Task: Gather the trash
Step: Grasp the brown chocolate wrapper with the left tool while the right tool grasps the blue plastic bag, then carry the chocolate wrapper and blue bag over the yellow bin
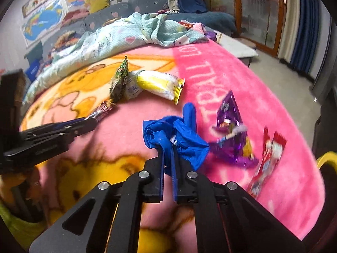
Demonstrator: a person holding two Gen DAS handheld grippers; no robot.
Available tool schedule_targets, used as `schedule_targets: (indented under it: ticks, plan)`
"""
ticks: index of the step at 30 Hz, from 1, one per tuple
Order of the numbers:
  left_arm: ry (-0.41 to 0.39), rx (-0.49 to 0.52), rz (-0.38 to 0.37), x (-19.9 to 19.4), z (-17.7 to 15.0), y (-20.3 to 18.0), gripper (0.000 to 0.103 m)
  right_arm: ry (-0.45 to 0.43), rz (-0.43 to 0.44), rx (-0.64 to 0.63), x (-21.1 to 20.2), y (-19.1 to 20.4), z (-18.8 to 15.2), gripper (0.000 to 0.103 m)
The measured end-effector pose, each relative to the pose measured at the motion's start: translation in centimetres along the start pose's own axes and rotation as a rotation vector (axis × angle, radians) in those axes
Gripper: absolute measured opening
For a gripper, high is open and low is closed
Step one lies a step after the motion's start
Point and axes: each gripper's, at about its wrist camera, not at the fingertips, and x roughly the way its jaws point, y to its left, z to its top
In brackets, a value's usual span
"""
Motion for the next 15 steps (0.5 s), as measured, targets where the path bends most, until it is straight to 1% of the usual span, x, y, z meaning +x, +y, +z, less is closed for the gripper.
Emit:
schedule_targets:
  ticks: [2, 3, 7, 10, 15]
  plan:
    - [0.004, 0.014, -0.006, 0.1, 0.0, -0.3, 0.013, 0.003, 0.027, 0.022, -0.5, -0.2, -0.4, 0.005]
    - [0.005, 0.024, -0.013, 0.1, -0.1, -0.5, 0.012, 0.003, 0.040, 0.030, -0.9, -0.2, -0.7, 0.005]
    - [-0.003, 0.076, -0.048, -0.2, -0.6, -1.9, 0.011, -0.003, 0.060, 0.030, -2.0, -0.1, -1.5, 0.005]
    - [-0.013, 0.104, -0.057, -0.5, -0.7, -2.9, 0.011, -0.006, 0.070, 0.040, -2.6, -0.2, -2.1, 0.005]
    - [-0.021, 0.088, -0.111, -1.4, -0.8, -4.0, 0.011, -0.024, 0.076, 0.047, -4.2, -0.7, -2.7, 0.005]
